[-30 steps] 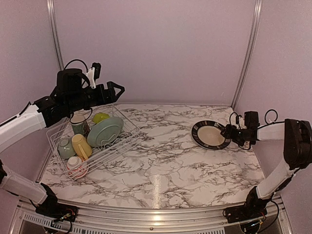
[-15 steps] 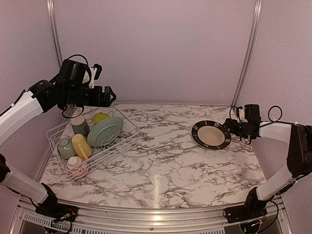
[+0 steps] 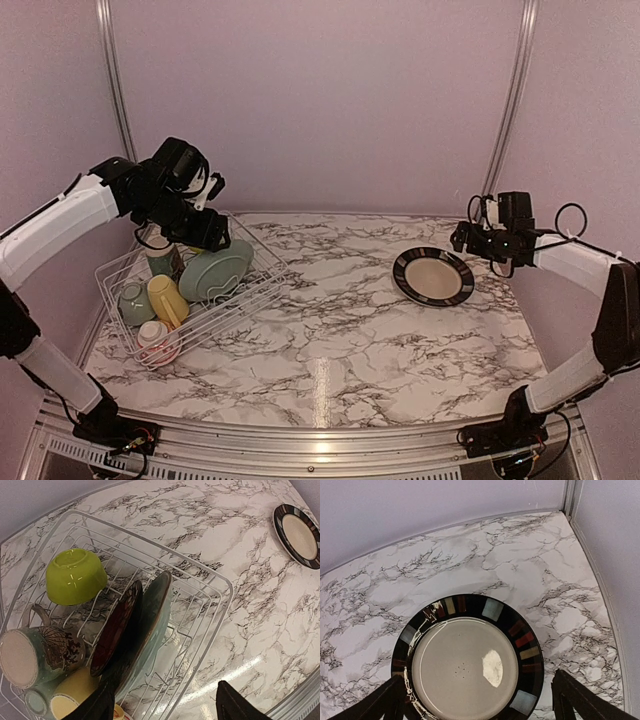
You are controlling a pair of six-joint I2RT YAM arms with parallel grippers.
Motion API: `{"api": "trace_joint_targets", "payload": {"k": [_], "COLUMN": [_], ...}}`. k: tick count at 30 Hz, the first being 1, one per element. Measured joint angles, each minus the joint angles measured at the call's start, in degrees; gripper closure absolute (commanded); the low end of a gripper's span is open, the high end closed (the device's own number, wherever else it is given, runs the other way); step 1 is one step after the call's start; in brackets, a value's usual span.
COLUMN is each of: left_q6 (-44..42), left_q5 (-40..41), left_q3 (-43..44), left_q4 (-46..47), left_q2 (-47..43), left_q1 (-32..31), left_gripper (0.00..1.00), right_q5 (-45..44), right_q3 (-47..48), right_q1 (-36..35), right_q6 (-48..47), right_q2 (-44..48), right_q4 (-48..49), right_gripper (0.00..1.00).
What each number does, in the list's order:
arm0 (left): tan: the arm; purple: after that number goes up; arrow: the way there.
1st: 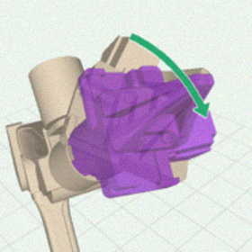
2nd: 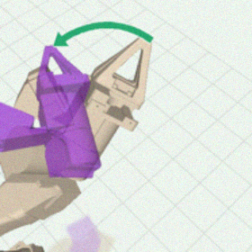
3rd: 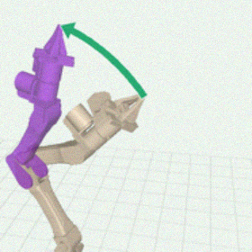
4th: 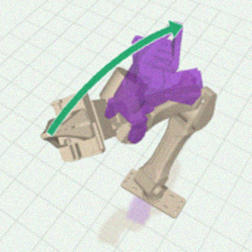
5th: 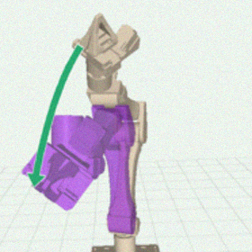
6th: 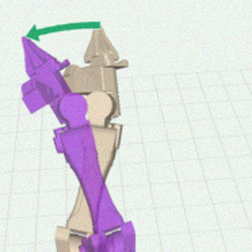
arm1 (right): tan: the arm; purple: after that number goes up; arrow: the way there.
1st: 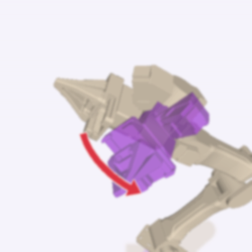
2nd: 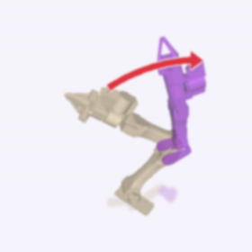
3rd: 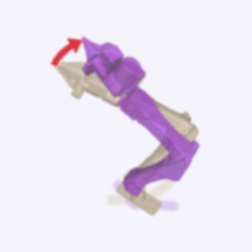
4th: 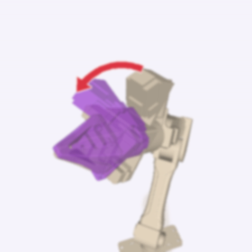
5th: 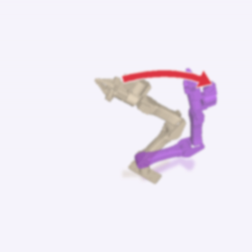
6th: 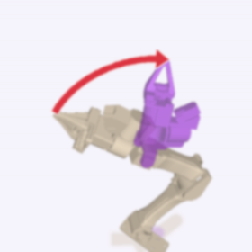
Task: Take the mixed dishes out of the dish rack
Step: Grab the plate from the dish rack.
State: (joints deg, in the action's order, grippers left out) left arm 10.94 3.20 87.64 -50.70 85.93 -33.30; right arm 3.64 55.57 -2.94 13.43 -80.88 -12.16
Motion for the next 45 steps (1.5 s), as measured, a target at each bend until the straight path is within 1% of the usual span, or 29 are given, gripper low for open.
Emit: {"api": "trace_joint_targets", "payload": {"k": [1,4,8,12,16,24,25,28,31,34,38,45], "left_q6": [-0.39,-1.44,-2.62,-3.1,-3.48,-4.9,-5.03,-5.75,-6.4,-7.32,-8.55,-9.99], "left_q5": [-0.15,-0.55,-0.46,2.16,2.69,1.88,1.88,1.51,0.83,-0.42,-3.15,-11.1], "left_q3": [0.42,0.96,1.86,3.13,3.39,3.39,3.39,3.48,3.65,3.85,4.13,4.11], "left_q4": [-0.61,-1.53,-2.34,-2.58,-2.62,-2.6,-2.6,-2.58,-2.58,-2.49,-2.4,-2.25], "left_q2": [0.61,1.88,3.63,5.81,7.13,8.98,9.03,9.46,9.7,10.86,11.54,12.26], "left_q1": [0.02,0.04,0.07,0.22,0.39,1.03,1.22,1.75,2.12,2.93,4.07,7.1], "left_gripper": [0.3,0.35,0.35,0.36,0.51,0.73,0.74,0.74,0.69,0.68,0.68,0.68], "right_q5": [-0.28,-0.74,-0.31,1.73,3.26,3.54,3.54,3.54,3.54,3.54,3.48,3.43], "right_q3": [0.0,1.44,5.6,5.44,5.25,5.25,5.25,5.25,5.25,5.25,5.25,5.25], "right_q1": [0.0,0.0,0.0,0.0,0.0,0.0,0.0,0.0,0.0,0.0,0.0,0.0], "right_q6": [-0.09,-0.59,-1.18,-1.14,-1.07,-1.14,-1.14,-1.14,-1.18,-1.27,-1.38,-1.49], "right_q2": [0.92,3.13,3.3,3.32,3.1,3.1,3.1,3.1,3.1,3.1,3.1,3.1], "right_q4": [-0.57,-2.86,-4.42,-4.35,-4.87,-5.46,-5.49,-5.51,-5.55,-5.66,-6.05,-6.6], "right_gripper": [0.02,0.01,0.02,0.01,0.02,0.01,0.01,0.02,0.02,0.02,0.02,0.02]}}
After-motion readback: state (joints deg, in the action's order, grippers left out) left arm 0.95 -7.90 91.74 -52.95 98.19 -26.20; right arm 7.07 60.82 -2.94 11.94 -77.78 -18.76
